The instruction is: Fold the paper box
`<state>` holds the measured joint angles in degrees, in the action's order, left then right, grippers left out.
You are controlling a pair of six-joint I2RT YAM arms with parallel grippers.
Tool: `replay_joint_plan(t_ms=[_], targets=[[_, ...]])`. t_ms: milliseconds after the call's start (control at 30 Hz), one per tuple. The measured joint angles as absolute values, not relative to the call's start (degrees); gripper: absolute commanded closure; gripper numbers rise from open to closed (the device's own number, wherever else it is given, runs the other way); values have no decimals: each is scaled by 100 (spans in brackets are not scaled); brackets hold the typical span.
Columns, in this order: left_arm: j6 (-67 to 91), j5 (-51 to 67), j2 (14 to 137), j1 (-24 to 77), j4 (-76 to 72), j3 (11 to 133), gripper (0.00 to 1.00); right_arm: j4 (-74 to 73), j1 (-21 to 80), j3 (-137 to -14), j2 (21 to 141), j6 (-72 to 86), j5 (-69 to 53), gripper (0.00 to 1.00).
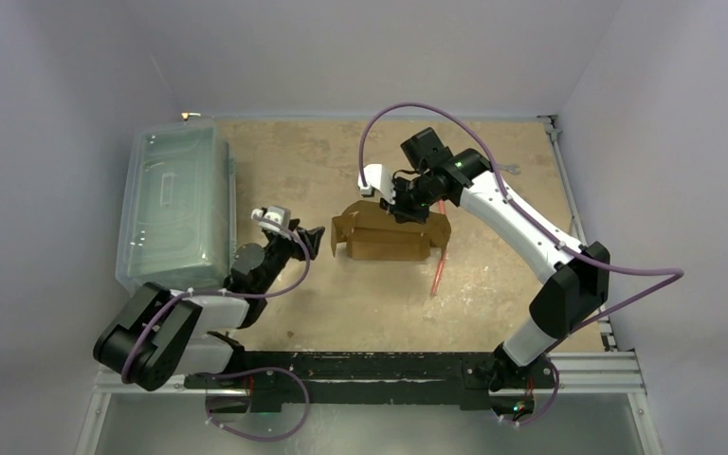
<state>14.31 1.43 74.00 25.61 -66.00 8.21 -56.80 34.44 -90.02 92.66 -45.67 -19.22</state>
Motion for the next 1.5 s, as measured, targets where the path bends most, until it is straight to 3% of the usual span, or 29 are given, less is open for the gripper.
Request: replay_joint_plan(t_ms=[500,933,1500], targets=[[1594,-196,8534,2556,-6580,1085,35,-5778,3785,-8663,9260,-4654,-1964,100],[1428,521,9638,2556,-7891,1146,34,-5782,3813,-8676,9260,-4654,-1964,100],[1135,1247,9749,2556,-8289,1149,34,-5830,3813,-8818,9266,-4657,-2051,100]])
